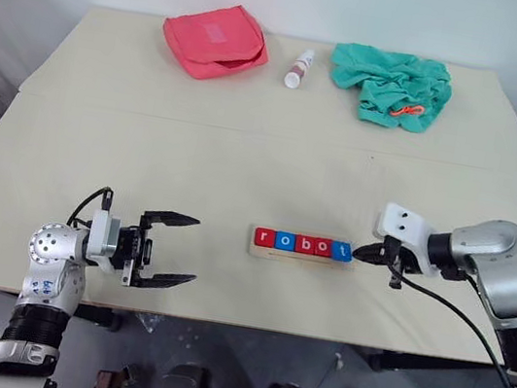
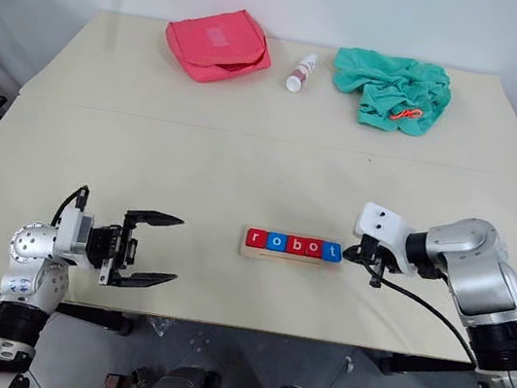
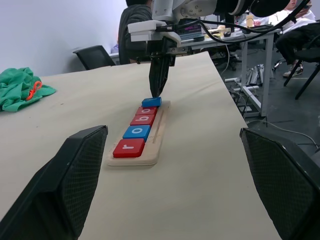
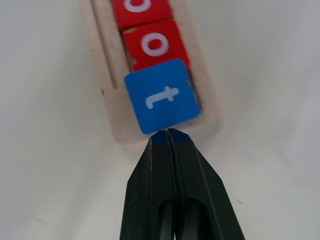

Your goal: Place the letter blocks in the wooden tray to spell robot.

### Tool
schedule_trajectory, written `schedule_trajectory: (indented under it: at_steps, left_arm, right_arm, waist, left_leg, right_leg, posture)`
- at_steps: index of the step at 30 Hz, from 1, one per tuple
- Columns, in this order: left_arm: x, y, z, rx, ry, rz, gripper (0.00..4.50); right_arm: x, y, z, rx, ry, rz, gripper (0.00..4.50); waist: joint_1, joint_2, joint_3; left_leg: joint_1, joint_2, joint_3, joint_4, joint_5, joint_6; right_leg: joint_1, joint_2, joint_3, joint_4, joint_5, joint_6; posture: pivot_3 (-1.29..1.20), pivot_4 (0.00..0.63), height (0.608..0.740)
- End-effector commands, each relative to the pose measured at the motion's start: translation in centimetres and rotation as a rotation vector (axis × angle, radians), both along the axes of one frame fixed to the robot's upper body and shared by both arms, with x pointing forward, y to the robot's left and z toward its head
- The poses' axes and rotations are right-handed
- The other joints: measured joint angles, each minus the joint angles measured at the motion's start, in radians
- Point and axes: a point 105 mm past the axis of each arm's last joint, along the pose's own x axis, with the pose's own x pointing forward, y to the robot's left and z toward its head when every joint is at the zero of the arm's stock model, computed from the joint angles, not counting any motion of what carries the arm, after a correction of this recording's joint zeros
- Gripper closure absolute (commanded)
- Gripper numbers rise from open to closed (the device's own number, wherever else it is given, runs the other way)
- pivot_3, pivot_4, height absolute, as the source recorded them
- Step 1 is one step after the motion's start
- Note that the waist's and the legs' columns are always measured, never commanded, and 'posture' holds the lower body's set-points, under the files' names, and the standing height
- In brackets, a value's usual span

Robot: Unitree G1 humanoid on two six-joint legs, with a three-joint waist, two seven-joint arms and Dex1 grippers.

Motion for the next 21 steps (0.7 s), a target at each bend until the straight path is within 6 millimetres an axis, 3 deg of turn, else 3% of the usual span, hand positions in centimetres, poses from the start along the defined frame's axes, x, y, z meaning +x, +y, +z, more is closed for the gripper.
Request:
schedule_trajectory:
  at_steps: [1, 11, 15, 21]
  left_arm:
    - [-0.2, 0.3, 0.1, 0.011, -0.013, 0.012, 0.00]
    - [-0.1, 0.2, 0.1, 0.010, -0.015, 0.015, 0.00]
    - [0.1, 0.0, 0.2, 0.007, -0.017, 0.013, 0.00]
    - [0.2, -0.1, 0.1, 0.004, -0.018, 0.012, 0.00]
  right_arm:
    - [0.3, 0.8, 1.3, 0.021, -0.040, 0.022, 4.48]
    - [0.4, 0.5, 1.5, 0.019, -0.051, 0.011, 4.48]
    - [0.5, -0.6, 2.7, -0.021, -0.083, -0.003, 4.48]
    - [0.8, 0.9, 4.1, 0.034, -0.127, 0.017, 4.48]
  waist:
    - [0.000, 0.000, 0.000]
    - [0.000, 0.000, 0.000]
    - [0.001, 0.000, 0.000]
    - [-0.001, 0.000, 0.000]
  left_leg:
    - [0.000, 0.000, 0.000, 0.000, 0.000, 0.000]
    - [0.000, 0.000, 0.000, 0.000, 0.000, 0.000]
    - [0.000, 0.000, 0.000, 0.000, 0.000, 0.000]
    - [0.000, 0.000, 0.000, 0.000, 0.000, 0.000]
  right_leg:
    - [0.000, 0.000, 0.000, 0.000, 0.000, 0.000]
    - [0.000, 0.000, 0.000, 0.000, 0.000, 0.000]
    - [0.000, 0.000, 0.000, 0.000, 0.000, 0.000]
    - [0.000, 0.000, 0.000, 0.000, 0.000, 0.000]
  posture:
    - [0.00, 0.150, 0.740]
    - [0.00, 0.150, 0.740]
    - [0.00, 0.150, 0.740]
    - [0.00, 0.150, 0.740]
